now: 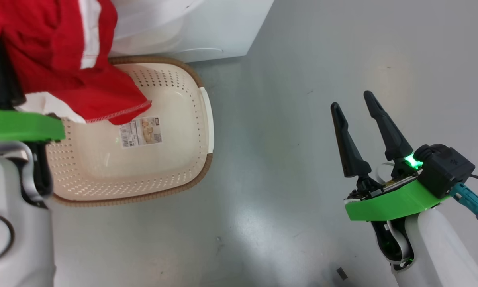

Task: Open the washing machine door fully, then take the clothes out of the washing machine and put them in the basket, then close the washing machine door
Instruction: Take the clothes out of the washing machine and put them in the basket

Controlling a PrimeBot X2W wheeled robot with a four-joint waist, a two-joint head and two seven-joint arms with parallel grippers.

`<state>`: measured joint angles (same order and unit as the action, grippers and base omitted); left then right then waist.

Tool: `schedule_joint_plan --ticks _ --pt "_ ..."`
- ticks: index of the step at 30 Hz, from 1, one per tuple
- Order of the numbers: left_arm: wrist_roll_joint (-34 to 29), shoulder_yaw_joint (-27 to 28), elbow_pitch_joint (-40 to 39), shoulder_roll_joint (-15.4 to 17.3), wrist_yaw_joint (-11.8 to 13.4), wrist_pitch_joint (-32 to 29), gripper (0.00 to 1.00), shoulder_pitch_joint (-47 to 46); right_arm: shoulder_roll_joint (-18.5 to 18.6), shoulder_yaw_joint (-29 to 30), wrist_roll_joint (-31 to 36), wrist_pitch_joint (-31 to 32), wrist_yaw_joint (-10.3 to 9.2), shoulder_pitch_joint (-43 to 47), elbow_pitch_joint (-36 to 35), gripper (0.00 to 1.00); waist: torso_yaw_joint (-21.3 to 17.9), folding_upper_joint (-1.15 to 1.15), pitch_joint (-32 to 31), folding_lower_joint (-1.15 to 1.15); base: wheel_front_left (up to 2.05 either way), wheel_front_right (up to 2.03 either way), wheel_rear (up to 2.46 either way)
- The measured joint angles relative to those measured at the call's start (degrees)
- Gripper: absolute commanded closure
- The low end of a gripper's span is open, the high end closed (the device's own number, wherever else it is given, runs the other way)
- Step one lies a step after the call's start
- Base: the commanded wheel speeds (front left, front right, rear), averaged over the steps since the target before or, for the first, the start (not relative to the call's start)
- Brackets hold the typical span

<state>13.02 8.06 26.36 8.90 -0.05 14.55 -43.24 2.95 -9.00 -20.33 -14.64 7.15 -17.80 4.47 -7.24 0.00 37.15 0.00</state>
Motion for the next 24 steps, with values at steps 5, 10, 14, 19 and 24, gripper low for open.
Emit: schedule_joint_plan --ticks 5,10,14,19,24 --pt "-0.6 -0.1 -8.5 -1.9 -0.1 0.0 1.0 5.2 0.0 0.7 0.3 0.0 0.0 0.1 0.0 0.0 0.8 0.0 -0.4 0.0 0.0 0.0 0.0" --pt "-0.8 -1.0 -16.3 -3.3 0.1 -0.3 1.0 9.8 0.0 0.8 0.3 0.0 0.0 0.2 -0.2 0.0 1.6 0.0 -0.6 0.0 0.0 0.0 0.0" --pt "-1.0 -2.1 -22.9 -4.1 0.7 -1.6 1.0 13.5 0.0 0.8 0.4 0.0 0.0 0.2 -0.2 0.0 2.1 0.0 -0.8 0.0 0.0 0.0 0.0" --pt "-1.0 -3.5 -30.9 -4.7 1.8 -3.8 1.0 18.5 0.0 0.9 0.4 0.0 0.0 0.3 -0.2 0.0 2.5 0.0 -1.1 0.0 0.0 0.0 0.0" --pt "-1.3 -5.3 -37.9 -5.2 2.9 -6.0 1.0 23.1 0.0 1.0 0.8 0.0 0.0 1.0 -0.3 0.0 3.0 0.0 -1.3 0.0 0.0 0.0 0.0"
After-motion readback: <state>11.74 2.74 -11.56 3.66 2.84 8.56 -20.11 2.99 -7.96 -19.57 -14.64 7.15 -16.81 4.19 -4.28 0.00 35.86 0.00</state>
